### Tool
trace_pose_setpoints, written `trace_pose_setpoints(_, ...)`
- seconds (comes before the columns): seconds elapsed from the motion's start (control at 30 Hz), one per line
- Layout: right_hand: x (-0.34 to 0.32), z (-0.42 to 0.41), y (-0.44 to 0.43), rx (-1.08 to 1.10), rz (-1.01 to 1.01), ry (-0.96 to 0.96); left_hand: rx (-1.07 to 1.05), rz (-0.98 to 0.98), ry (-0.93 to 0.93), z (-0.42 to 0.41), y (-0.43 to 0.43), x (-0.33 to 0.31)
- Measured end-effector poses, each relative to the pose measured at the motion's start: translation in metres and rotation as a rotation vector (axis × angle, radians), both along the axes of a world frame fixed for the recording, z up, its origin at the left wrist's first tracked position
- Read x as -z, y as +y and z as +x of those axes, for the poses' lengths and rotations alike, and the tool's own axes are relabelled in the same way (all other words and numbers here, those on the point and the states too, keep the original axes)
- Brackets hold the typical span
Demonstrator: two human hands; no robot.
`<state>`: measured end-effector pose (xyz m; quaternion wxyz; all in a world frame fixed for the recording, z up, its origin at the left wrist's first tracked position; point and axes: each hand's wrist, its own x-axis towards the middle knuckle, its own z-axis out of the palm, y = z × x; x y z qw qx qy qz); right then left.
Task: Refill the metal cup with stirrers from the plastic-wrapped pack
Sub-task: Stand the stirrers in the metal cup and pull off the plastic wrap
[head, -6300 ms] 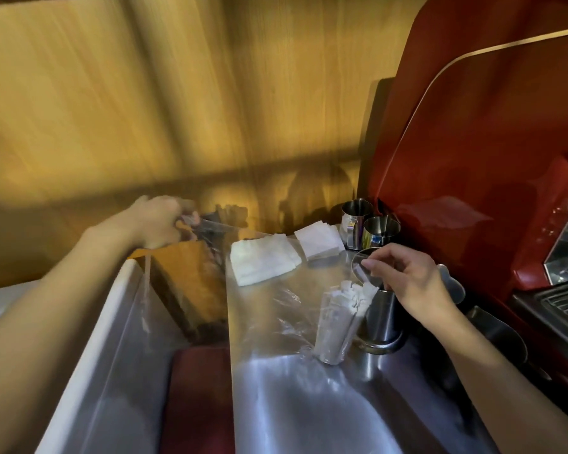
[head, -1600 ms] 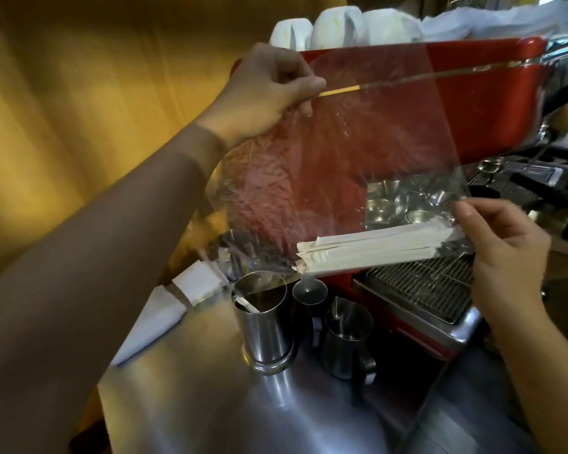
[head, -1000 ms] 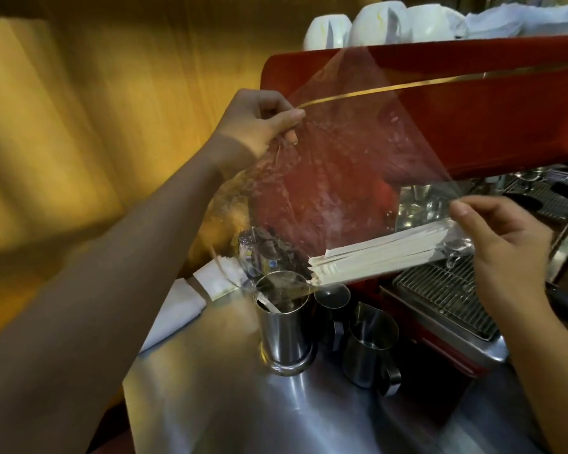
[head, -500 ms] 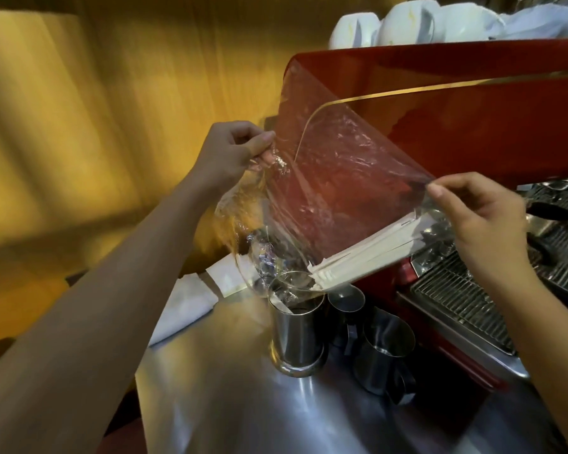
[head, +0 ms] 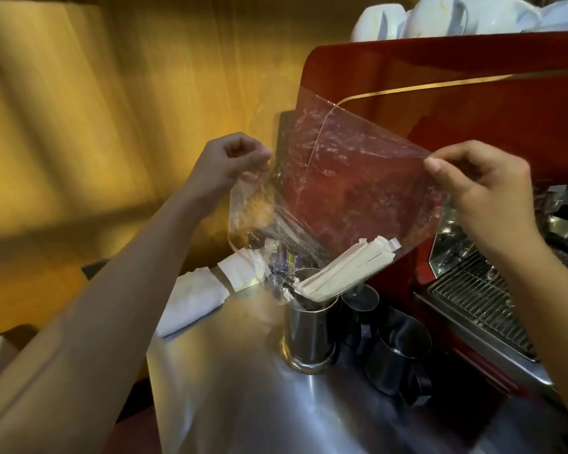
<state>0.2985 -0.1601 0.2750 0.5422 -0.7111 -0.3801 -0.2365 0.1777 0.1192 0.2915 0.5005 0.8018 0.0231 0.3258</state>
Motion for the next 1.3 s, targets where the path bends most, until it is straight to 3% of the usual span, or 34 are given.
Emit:
trace_pose_setpoints(0.33, 0.027, -0.004, 0.006, -0.078, -0.011, 0.119, -0.073, -0.042, 0.068, -0.003, 0.002, 0.024)
trace_pose_setpoints(0.73, 0.080, -0.018, 0.005, -0.261, 0.174, 0.497, -0.126, -0.083, 0.080, -0.001, 0.008, 0.037)
trace_pose_setpoints(0.87, 0.104, -0.018, 0.013, -0.234, 0.110, 0.611, -0.123, -0.077, 0.071, -0.002, 0.007, 0.037)
trace_pose_setpoints(1.07, 0.112, -0.016, 0.018, -0.222, 0.136, 0.600, -0.085, -0.079, 0.097, -0.008, 0.007, 0.036)
trace_pose_setpoints(1.17, 0.109, -0.014, 0.019, -0.217, 0.145, 0.582, -0.038, -0.137, 0.208, -0.015, 0.014, 0.041)
trace_pose_setpoints(1.3, 0.102, -0.011, 0.019, -0.219, 0.152, 0.557, -0.059, 0.025, 0.381, -0.024, 0.023, 0.058)
